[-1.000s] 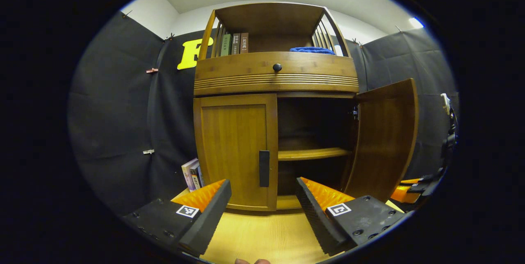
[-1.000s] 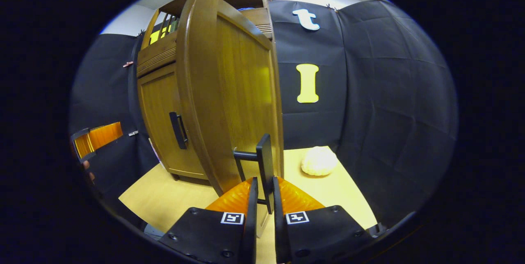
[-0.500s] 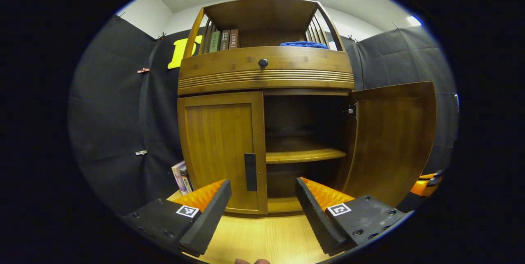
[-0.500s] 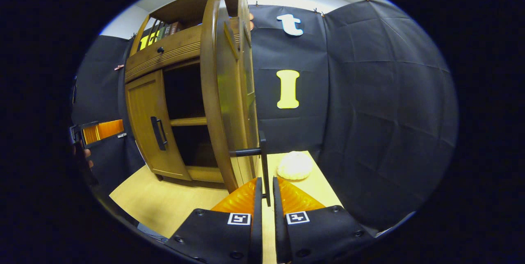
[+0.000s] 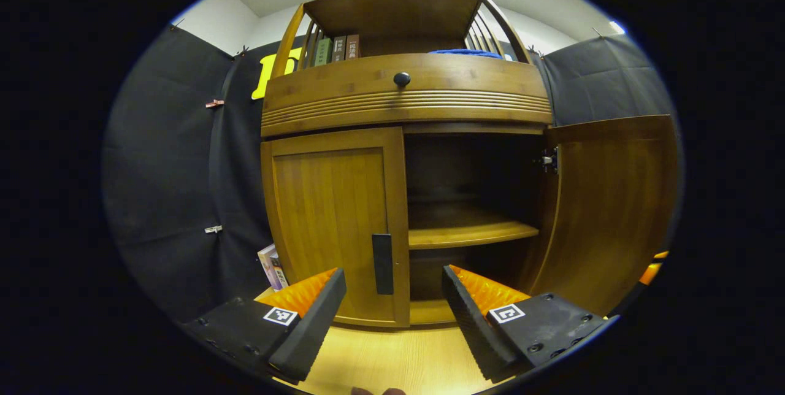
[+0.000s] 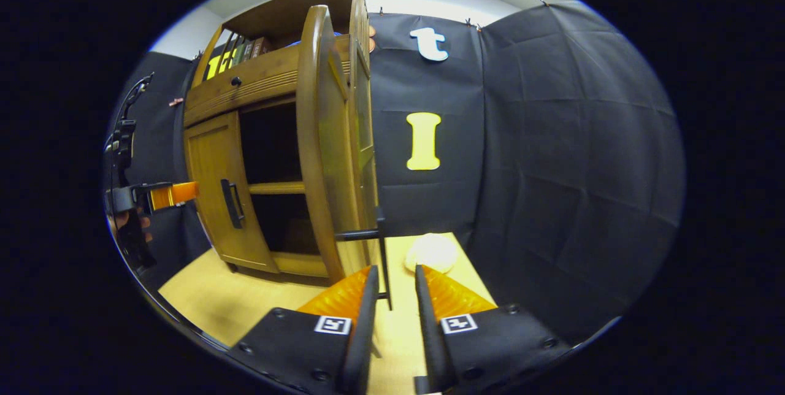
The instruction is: Open the right door of the double-door shoe cabinet with the right hand, and open the left door with the left hand.
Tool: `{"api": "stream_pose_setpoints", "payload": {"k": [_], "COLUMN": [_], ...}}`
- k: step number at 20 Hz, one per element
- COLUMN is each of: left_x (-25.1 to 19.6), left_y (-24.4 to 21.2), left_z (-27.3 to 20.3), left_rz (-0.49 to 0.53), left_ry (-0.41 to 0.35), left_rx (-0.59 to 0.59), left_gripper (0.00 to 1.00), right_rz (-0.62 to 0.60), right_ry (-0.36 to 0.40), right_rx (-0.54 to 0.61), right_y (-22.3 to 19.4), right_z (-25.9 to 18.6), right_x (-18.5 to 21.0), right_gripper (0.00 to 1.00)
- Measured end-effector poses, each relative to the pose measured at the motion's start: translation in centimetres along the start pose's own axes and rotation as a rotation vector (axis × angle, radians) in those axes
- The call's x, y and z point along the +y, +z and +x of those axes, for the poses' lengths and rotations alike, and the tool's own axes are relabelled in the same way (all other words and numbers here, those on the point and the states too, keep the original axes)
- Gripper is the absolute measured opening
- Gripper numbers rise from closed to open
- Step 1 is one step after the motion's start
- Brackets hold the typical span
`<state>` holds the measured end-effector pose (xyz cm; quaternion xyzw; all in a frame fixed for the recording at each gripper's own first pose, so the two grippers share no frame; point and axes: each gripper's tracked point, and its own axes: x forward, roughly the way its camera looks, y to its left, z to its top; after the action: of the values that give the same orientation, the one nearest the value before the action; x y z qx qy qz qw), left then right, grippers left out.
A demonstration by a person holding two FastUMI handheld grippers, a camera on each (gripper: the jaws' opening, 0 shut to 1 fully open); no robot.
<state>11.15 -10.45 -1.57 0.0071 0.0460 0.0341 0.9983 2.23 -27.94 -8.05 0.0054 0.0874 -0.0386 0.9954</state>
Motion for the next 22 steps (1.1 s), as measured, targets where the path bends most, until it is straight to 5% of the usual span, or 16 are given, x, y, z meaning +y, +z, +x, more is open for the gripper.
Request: {"api": "stream_pose_setpoints", "payload": {"k": [4, 12, 16, 22], "left_x": [1.0, 1.7, 1.8, 1.0], "left_y": [-1.1, -4.5, -5.3, -5.6], "left_z": [4.0, 12.2, 15.1, 16.7], "left_rz": [-0.012, -0.017, -0.001, 0.004], "left_ry": [0.0, -0.001, 0.005, -0.034], "left_rx": [0.019, 0.064, 0.072, 0.046], "left_gripper": [0.98, 0.97, 0.85, 0.42], "right_rz": [-0.01, 0.066, 0.085, 0.091], "right_ry": [-0.121, -0.22, -0.254, -0.26], "right_rx": [-0.031, -0.075, -0.061, -0.074], "right_y": [0.8, 1.4, 0.7, 0.9], "right_z": [-1.6, -3.0, -3.4, -3.9], "right_x": [-3.9, -8.6, -10.0, -9.4], "right_gripper": [0.96, 1.0, 0.95, 0.98]}}
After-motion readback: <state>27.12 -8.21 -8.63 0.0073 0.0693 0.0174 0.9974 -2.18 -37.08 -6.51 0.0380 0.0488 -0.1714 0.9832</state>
